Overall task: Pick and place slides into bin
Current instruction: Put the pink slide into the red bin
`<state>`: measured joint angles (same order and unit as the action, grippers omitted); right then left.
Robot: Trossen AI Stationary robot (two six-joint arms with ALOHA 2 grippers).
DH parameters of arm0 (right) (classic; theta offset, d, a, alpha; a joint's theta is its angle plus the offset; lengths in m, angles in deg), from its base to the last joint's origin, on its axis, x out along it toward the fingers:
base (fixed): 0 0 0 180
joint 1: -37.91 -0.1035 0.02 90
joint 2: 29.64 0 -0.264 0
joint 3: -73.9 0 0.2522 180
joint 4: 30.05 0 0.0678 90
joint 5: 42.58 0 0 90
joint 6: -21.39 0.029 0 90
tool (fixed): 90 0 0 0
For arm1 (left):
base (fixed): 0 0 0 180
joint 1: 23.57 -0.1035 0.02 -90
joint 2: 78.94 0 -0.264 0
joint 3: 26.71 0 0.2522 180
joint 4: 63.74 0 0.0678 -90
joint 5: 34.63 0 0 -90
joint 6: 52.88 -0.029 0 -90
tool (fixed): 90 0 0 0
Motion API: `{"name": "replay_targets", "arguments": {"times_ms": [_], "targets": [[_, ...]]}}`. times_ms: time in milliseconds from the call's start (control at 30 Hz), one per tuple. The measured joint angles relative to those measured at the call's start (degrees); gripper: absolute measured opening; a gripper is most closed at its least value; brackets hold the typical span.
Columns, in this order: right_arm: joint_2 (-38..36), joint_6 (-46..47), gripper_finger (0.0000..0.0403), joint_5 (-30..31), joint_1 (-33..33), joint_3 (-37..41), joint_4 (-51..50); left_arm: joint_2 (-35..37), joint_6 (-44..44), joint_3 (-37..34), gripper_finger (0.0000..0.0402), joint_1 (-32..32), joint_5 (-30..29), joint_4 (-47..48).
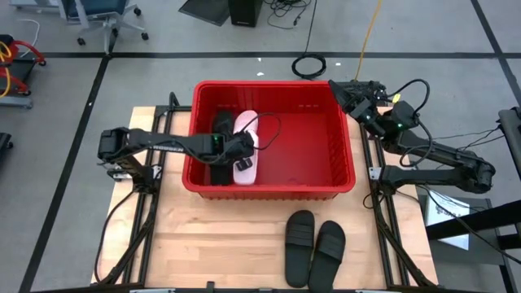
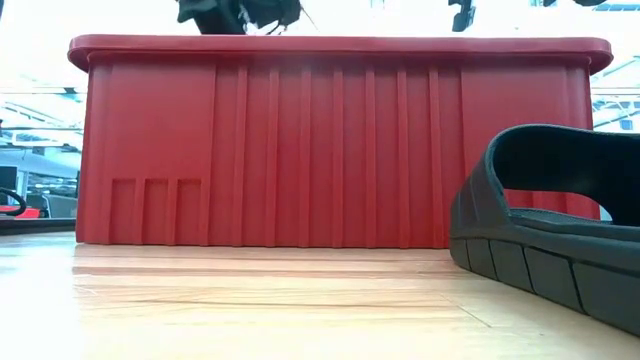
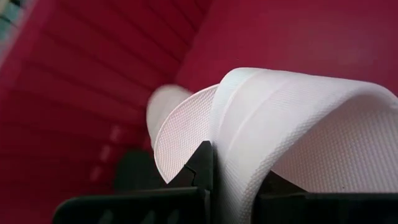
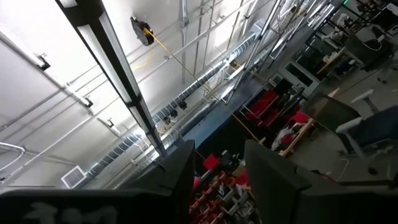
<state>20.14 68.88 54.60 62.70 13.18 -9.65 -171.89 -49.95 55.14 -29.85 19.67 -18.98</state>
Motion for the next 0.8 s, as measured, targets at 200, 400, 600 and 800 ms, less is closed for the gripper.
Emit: {"name": "replay_targets", "arguments": {"times_ms": [200,400,600,800], "targets": [[0.00,0.01,0.0130,0.00,-0.02,0.00,-0.23,0.02,0.10,-5.19,0.0021,-0.24,1.38,-5.55],[0.00,0.06,0.0130,0.00,-0.02,0.00,-0.22,0.00,0.59,-7.87,0.0021,-1.46,2.57,-8.96],[0.00,1.09,0.0130,0.00,-0.02,0.00,-0.20,0.00,0.18,-10.03,0.0021,-4.55,5.08,-12.15],[0.04,0.98,0.0130,0.30,-0.02,0.00,-0.15,-1.16,-5.51,-10.38,0.0021,-6.99,10.35,-14.71]]}}
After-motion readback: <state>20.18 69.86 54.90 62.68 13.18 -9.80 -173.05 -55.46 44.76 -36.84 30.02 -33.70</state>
